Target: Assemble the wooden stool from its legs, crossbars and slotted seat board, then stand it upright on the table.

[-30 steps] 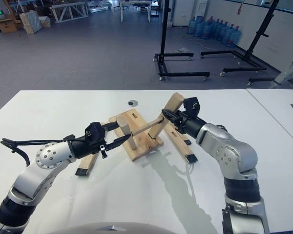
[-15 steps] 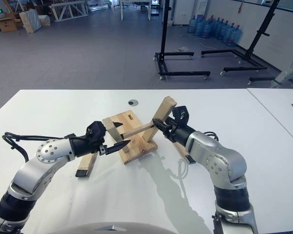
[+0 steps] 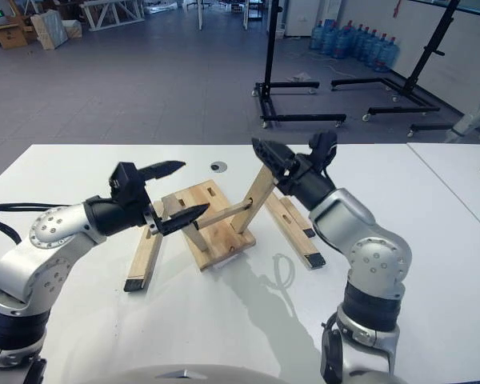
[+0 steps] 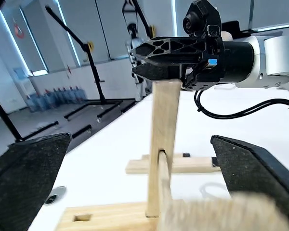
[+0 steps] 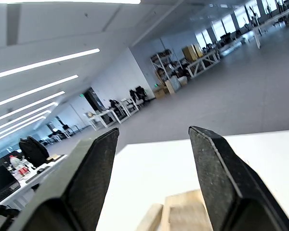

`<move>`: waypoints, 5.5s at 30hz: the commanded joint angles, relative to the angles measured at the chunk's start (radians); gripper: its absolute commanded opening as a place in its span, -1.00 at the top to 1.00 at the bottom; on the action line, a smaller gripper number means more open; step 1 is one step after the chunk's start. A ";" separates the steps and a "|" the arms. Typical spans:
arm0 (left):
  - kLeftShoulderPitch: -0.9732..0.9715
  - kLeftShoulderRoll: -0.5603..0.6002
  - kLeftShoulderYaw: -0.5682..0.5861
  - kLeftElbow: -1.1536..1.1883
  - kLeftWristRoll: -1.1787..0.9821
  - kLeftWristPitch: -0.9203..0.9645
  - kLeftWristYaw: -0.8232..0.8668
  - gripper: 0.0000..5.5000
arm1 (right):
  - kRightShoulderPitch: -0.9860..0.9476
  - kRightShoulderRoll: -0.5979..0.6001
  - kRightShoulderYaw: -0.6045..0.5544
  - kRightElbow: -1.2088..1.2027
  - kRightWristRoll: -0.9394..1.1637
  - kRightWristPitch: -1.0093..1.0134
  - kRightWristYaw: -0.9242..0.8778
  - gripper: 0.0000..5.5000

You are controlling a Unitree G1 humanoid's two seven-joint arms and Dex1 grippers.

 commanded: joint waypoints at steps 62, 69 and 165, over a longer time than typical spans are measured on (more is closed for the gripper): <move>0.028 0.018 -0.068 0.305 0.434 -0.218 0.110 -0.92 | 0.115 -0.134 0.288 0.319 -0.705 -0.515 0.230 0.03; 0.063 0.014 -0.043 0.311 0.447 -0.222 0.124 -0.92 | 0.277 -0.063 0.178 0.051 -0.646 -0.522 0.169 0.03; 0.045 -0.031 -0.147 0.449 0.662 -0.308 0.182 -0.94 | 0.075 0.041 -0.187 0.034 -0.056 -0.180 -0.044 -0.14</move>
